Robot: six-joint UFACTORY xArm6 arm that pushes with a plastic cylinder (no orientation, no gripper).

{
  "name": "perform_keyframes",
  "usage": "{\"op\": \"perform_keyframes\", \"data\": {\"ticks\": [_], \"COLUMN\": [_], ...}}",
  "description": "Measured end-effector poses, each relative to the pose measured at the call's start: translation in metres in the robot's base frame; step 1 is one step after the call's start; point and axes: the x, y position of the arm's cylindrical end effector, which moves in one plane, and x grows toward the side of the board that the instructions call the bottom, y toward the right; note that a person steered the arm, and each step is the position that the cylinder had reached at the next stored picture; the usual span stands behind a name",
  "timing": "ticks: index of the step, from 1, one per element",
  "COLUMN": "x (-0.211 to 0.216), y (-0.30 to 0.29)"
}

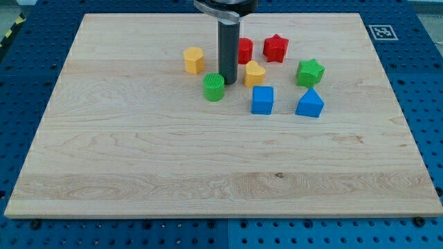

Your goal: Move your arm to the top left of the yellow hexagon

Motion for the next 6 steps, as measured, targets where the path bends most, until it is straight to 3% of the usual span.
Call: {"op": "perform_keyframes", "data": {"ticks": [5,6], "x": [-0.062,-0.092], "y": [-0.002,-0.039]}}
